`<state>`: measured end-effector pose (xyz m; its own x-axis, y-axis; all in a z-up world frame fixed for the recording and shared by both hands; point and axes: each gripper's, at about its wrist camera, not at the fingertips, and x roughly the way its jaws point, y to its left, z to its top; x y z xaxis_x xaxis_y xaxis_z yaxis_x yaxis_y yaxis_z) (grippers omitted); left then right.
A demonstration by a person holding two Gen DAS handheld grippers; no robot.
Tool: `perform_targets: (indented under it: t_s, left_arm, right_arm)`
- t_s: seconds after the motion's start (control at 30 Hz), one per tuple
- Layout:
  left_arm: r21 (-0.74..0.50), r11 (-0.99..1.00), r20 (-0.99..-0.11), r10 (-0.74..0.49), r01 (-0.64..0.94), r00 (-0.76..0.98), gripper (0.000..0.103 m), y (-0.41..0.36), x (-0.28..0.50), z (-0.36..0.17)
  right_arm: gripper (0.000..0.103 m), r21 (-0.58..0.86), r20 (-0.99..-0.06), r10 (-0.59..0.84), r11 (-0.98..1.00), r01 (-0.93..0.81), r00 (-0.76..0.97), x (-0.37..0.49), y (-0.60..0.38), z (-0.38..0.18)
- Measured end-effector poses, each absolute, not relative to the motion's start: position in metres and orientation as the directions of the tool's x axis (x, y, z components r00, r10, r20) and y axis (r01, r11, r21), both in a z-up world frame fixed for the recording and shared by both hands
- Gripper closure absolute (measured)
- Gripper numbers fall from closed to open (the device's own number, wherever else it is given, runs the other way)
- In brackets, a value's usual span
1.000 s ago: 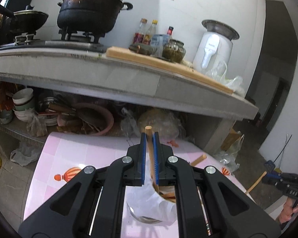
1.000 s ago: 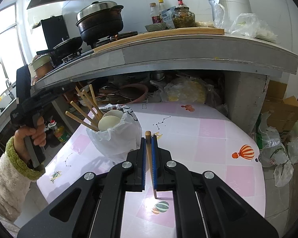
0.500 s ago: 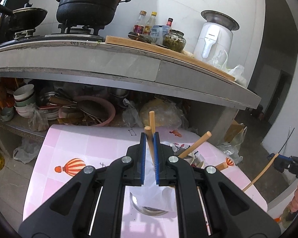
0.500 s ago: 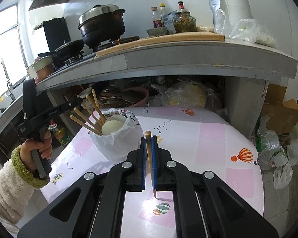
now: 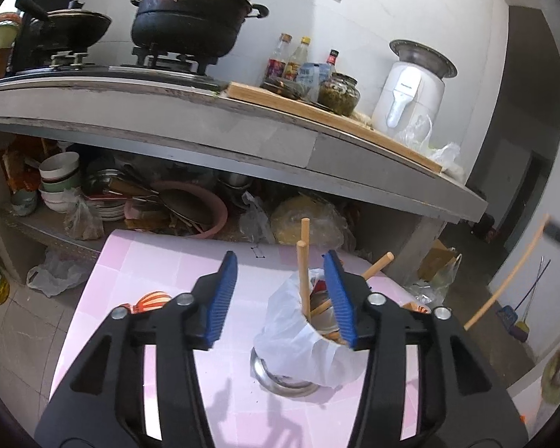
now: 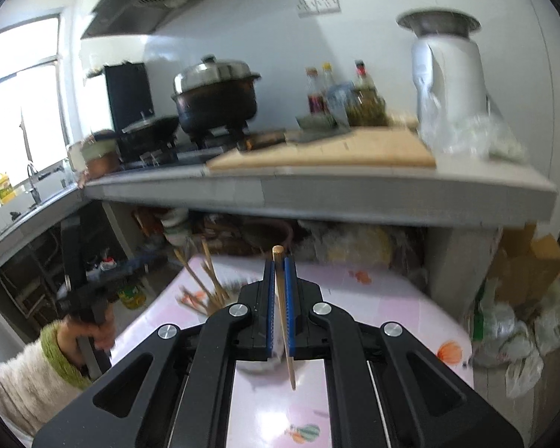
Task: Organize utensils
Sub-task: 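Lower the held chopstick into the bagged holder and open the right gripper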
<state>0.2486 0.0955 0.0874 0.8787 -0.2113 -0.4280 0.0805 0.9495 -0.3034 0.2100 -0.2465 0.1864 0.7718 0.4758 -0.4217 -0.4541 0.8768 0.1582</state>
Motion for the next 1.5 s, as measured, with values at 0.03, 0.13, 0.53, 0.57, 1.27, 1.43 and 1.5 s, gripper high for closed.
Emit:
perform_targets:
  t_s: [0.03, 0.13, 0.53, 0.57, 1.27, 1.43, 1.5]
  left_arm:
    - [-0.307, 0.949, -0.423, -0.208, 0.077, 0.882, 0.05, 0.098, 0.243, 0.088]
    - [-0.303, 0.951, -0.42, -0.19, 0.06, 0.887, 0.042, 0.105, 0.223, 0.086]
    - [-0.287, 0.957, -0.501, -0.111, -0.044, 0.859, 0.028, 0.139, 0.148, 0.038]
    - [-0.281, 0.958, -0.51, -0.096, -0.06, 0.855, 0.028, 0.142, 0.142, 0.033]
    - [-0.306, 0.942, -0.573, -0.064, -0.14, 0.817, 0.027, 0.171, 0.12, -0.006]
    - [-0.303, 0.945, -0.568, -0.072, -0.127, 0.82, 0.027, 0.165, 0.12, -0.004]
    - [-0.307, 0.943, -0.569, -0.078, -0.124, 0.818, 0.027, 0.162, 0.12, -0.003]
  right_arm:
    - [0.098, 0.154, -0.41, 0.482, 0.873, -0.463, 0.774, 0.212, -0.244, 0.195]
    - [0.098, 0.15, -0.37, 0.516, 0.854, -0.499, 0.772, 0.219, -0.229, 0.225]
    - [0.098, 0.179, -0.348, 0.602, 0.795, -0.58, 0.719, 0.282, -0.151, 0.266]
    - [0.098, 0.178, -0.355, 0.601, 0.795, -0.58, 0.716, 0.287, -0.145, 0.263]
    - [0.099, 0.205, -0.496, 0.575, 0.806, -0.555, 0.651, 0.333, -0.107, 0.192]
    - [0.099, 0.235, -0.488, 0.594, 0.795, -0.559, 0.64, 0.326, -0.115, 0.192]
    - [0.099, 0.25, -0.477, 0.606, 0.788, -0.563, 0.636, 0.319, -0.121, 0.193]
